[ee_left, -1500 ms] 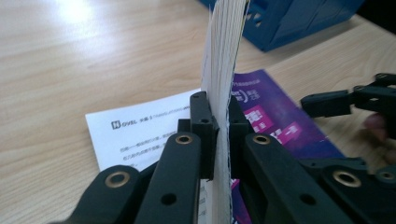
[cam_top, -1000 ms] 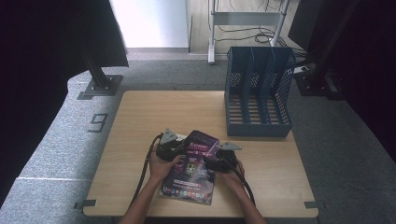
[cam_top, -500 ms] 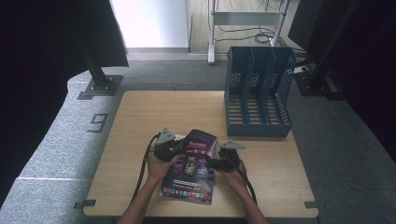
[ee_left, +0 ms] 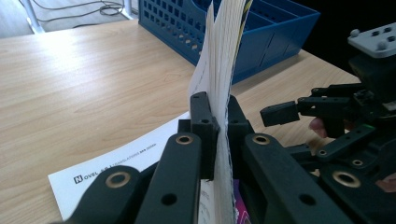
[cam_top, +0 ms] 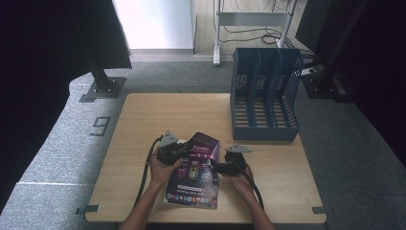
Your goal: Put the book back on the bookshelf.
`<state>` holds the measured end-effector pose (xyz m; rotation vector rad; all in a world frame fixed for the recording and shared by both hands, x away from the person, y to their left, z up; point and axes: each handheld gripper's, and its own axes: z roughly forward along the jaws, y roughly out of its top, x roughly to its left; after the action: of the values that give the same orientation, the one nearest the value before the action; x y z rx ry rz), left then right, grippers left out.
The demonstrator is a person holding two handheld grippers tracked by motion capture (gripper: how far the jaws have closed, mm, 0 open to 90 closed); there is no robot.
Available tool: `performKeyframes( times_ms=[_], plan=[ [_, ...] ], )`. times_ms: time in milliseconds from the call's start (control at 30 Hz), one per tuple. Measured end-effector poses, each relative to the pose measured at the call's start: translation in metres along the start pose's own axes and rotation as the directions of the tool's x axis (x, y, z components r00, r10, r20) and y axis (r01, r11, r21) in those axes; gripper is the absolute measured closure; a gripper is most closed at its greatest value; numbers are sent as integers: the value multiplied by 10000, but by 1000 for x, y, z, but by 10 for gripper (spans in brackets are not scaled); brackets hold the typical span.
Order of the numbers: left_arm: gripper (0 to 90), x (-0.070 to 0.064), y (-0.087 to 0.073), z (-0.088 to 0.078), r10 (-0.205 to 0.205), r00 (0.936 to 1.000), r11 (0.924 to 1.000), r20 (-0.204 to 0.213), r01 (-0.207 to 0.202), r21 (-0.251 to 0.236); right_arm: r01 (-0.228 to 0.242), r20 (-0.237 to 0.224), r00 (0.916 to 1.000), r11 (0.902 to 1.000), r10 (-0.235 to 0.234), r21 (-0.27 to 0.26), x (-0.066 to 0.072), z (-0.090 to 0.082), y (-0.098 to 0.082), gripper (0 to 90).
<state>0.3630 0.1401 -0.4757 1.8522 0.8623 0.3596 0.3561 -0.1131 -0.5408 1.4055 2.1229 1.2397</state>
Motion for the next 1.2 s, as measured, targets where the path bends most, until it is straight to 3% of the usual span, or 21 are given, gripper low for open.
performKeyframes(
  times_ms=[333, 800, 1200],
  plan=[
    [872, -6, 6, -7, 272, 9995, 9991, 145, -267, -325, -15, -214, 9998, 9995, 8, -322, 0, -5, 3, 201],
    [872, -13, 13, -13, 491, 9984, 9975, 289, -475, -530, -67, -484, 9988, 9997, 55, -250, -1, -6, 6, 192],
    [872, -26, 23, -23, 1018, 9929, 9913, 614, -961, -894, -203, -980, 9951, 9983, 147, -555, -3, -10, 8, 174]
  ],
)
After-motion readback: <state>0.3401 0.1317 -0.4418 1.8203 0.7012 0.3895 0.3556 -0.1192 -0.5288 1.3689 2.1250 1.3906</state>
